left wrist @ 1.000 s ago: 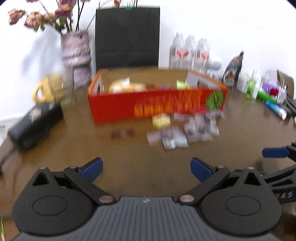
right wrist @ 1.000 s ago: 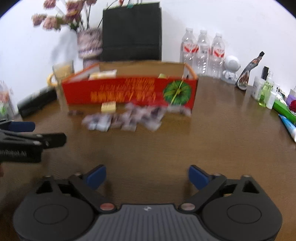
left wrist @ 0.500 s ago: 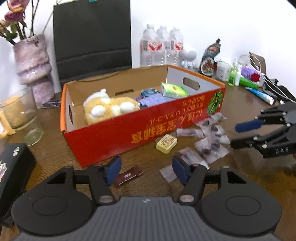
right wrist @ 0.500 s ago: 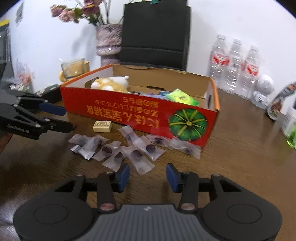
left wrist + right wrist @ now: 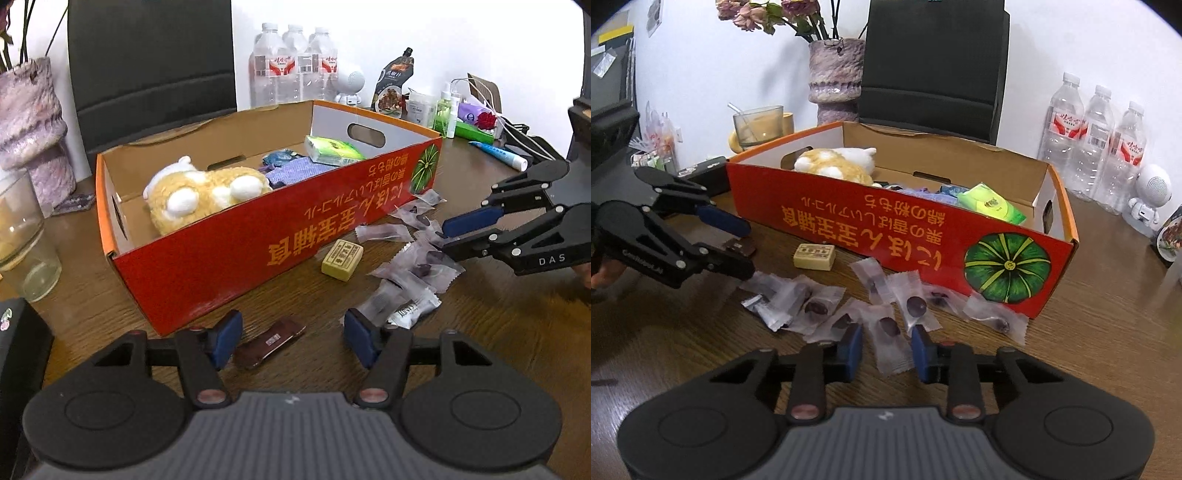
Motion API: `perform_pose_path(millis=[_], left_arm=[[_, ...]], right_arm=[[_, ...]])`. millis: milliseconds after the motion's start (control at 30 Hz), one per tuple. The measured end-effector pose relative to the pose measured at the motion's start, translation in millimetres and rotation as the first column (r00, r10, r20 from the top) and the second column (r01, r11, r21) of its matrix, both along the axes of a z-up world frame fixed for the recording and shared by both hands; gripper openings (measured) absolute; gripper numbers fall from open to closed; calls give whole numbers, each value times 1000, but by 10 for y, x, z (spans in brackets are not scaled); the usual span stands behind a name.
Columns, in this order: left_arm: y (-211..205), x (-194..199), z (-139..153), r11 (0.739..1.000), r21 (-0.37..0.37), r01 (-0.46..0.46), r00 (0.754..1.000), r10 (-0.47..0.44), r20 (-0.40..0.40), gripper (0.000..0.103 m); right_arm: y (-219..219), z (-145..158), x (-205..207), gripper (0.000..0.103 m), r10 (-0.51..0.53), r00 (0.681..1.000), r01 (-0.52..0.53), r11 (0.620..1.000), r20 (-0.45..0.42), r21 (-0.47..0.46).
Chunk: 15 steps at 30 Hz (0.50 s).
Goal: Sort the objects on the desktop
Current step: 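Grasp the brown chocolate bar with the left tool while the right tool grasps a wrapped sweet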
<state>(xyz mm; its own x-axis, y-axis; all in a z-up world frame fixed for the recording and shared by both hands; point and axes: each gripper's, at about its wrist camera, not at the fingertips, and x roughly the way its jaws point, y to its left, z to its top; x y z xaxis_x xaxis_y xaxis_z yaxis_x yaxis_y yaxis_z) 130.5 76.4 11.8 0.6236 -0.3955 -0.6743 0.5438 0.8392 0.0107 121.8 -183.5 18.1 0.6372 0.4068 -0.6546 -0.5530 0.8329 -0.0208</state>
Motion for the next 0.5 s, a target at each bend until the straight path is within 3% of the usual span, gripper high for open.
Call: perform_pose_path(millis=[100,167,367,500], left_arm=[[23,-20,20,1000,-6,1,1000,-1,-9,38],[23,-52,35,1000,-1,0,1000,0,-13,30],[23,-156,73,999,4,-39,998,39,-48,15],[5,-335,85,997,-16,-73,995,71,-68,15]], right_arm=[[19,8,-49,19,-2,1000,2,1000,0,-7],[15,15,-89,17,-8,1000,8,1000,-1,-12],[-29,41,-238,16,-52,999,51,998,-14,-30],[-72,67,-443,16,-87,996,86,995,-30,-44]])
